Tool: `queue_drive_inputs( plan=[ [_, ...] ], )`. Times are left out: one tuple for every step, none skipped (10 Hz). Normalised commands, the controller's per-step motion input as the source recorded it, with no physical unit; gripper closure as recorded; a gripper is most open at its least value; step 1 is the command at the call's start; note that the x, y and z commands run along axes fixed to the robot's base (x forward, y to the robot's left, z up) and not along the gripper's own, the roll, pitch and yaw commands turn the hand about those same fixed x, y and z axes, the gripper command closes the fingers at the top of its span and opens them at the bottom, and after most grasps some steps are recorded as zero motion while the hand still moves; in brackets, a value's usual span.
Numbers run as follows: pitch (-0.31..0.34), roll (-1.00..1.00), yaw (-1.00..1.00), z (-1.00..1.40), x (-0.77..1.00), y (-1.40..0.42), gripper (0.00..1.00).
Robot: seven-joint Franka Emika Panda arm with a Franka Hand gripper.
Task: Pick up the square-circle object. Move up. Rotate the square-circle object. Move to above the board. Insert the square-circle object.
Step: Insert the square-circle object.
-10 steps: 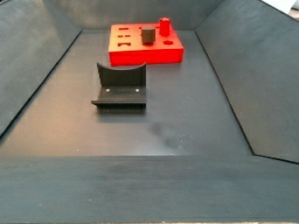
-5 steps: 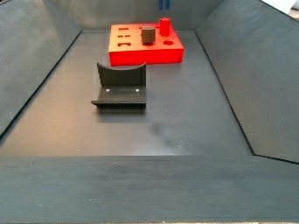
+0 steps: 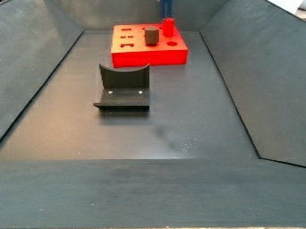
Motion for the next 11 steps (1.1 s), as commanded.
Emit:
queue_drive_inputs(
  plan=[
    [-0.220,0.01,0.00,-0.39,0.19,0.00,1.00],
    [-0.213,0.00,0.00,-0.33,0.18,0.00,1.00],
    [-0.197,0.00,0.00,-0.36,0.25,0.02,1.00],
    [-0.124,0.12,0.00,-0.18,0.02,0.00,1.00],
    [-0.016,0.08,0.00,0.00,0.00,-0.03,1.00],
    [-0.047,0.06,0.00,-0.06,0.00,-0.01,1.00],
    [-0.076,0.25,0.00,-0.31,-0.08,0.00,1.00],
    [-0.036,0.13,0.00,-0.11,-0.10,0.00,1.00],
    [-0.007,0.00,-0.04,0.04,0.00,0.00,1.00],
    [-0.057,0.00,-0.02,0.01,-0.06,0.00,1.00],
    [-0.073,0.00,0.00,0.00,-0.10,0.00,1.00]
  ],
)
